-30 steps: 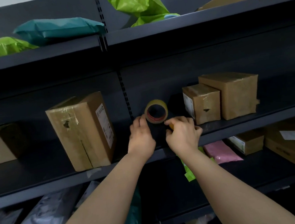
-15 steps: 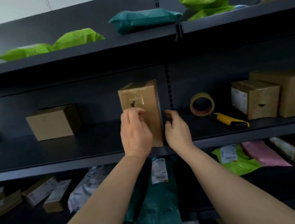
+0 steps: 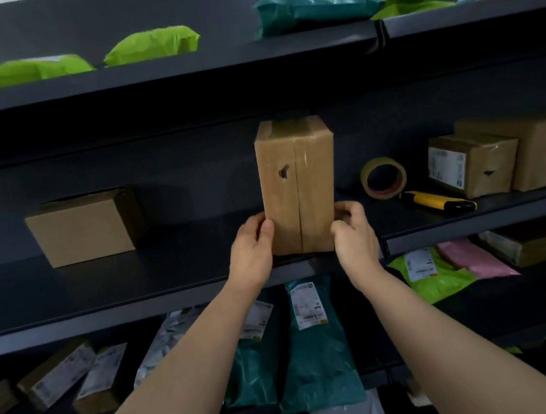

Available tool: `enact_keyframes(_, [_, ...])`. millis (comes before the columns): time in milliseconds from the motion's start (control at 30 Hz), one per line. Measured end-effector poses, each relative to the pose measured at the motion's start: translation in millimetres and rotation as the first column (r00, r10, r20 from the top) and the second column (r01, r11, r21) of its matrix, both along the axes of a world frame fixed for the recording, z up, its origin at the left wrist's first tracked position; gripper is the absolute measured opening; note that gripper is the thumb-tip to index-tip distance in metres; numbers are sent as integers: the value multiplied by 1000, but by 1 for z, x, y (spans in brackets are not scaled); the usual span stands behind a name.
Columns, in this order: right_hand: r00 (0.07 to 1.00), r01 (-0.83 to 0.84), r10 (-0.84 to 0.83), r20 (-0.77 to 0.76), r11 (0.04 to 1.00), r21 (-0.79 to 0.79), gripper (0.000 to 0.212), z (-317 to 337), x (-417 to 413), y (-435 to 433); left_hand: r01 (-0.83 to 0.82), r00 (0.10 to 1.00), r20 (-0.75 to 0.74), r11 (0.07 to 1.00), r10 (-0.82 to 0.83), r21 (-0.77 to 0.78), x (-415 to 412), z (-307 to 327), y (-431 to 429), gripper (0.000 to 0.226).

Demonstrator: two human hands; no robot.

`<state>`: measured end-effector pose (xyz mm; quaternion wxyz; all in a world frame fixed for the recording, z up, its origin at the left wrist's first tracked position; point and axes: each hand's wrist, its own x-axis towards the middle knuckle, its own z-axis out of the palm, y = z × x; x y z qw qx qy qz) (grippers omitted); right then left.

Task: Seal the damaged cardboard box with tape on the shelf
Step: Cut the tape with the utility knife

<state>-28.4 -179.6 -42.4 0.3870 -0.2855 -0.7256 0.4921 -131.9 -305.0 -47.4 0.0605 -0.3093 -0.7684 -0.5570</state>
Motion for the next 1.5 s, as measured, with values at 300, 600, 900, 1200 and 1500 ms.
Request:
enact_keyframes(300, [980, 101, -90, -176, 993, 59, 21, 23, 0, -49, -142, 981, -123, 987, 150, 73, 7, 70, -24, 44])
enact_keyframes(600, [947, 54, -43, -319, 998, 29, 37, 38, -10, -65, 22, 969, 238, 979, -70, 200, -8, 62, -44, 56])
enact_keyframes(900, [999, -25, 25, -40, 1000, 14, 68, 34, -17, -59, 130, 898, 424, 992, -118, 0, -24, 70, -52, 92])
enact_keyframes(1200, [989, -116, 118, -84, 993, 27, 45, 35, -19, -54, 192, 961, 248, 941, -123, -279, -19, 91, -48, 80])
enact_keyframes(1500, [995, -98, 92, 43, 980, 176, 38, 44, -18, -48, 174, 980, 141, 939, -138, -297, -24, 90, -49, 86])
